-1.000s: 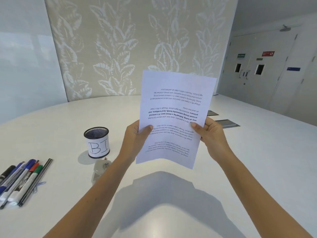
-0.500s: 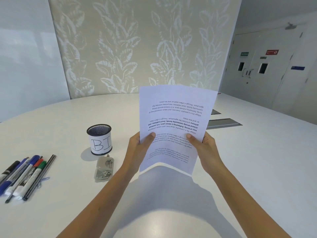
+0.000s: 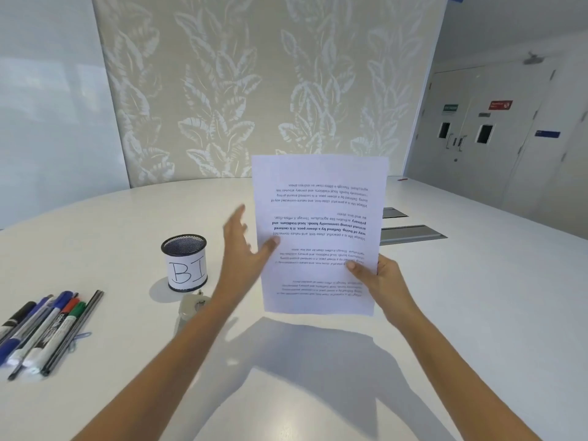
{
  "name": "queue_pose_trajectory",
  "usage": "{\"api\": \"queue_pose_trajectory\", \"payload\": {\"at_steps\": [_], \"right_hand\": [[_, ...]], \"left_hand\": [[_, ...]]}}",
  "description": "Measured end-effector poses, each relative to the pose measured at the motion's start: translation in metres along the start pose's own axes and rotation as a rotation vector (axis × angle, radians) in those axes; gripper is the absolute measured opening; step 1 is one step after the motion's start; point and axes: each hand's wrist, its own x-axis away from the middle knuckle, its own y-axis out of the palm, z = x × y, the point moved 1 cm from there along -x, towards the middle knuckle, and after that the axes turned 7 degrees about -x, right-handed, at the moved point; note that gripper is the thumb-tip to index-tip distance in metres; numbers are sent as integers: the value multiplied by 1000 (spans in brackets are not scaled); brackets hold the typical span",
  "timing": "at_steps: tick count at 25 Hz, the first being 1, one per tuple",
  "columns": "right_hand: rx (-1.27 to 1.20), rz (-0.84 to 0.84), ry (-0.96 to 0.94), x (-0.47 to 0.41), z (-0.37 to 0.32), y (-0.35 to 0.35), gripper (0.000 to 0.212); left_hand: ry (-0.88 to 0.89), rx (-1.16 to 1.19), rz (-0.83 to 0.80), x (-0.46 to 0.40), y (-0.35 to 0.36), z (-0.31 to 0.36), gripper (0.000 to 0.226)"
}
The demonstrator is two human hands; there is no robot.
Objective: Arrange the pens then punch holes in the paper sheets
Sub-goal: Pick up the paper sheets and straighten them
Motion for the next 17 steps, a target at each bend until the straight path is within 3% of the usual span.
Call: {"api": "queue_pose_trajectory", "payload": {"at_steps": [2, 4, 7, 9, 12, 14, 17], "right_hand": [[115, 10, -18, -10, -20, -9, 13], [262, -14, -35, -18, -39, -17, 14], [496, -102, -70, -25, -66, -21, 10], [627, -145, -119, -27, -83, -17, 12], [739, -162, -248, -27, -102, -8, 9], [824, -95, -402, -26, -111, -7, 20], [783, 82, -532, -25, -123, -19, 5]], "left_hand": [[212, -258, 119, -27, -18, 26, 86], [400, -437, 136, -47, -36, 55, 92], [514, -534, -49, -66, -49, 85, 97], [447, -479, -307, -72, -53, 95, 85], [213, -302, -615, -68, -52, 91, 30], [166, -257, -580, -65, -47, 81, 18], [132, -90, -451, -61, -46, 65, 16]]}}
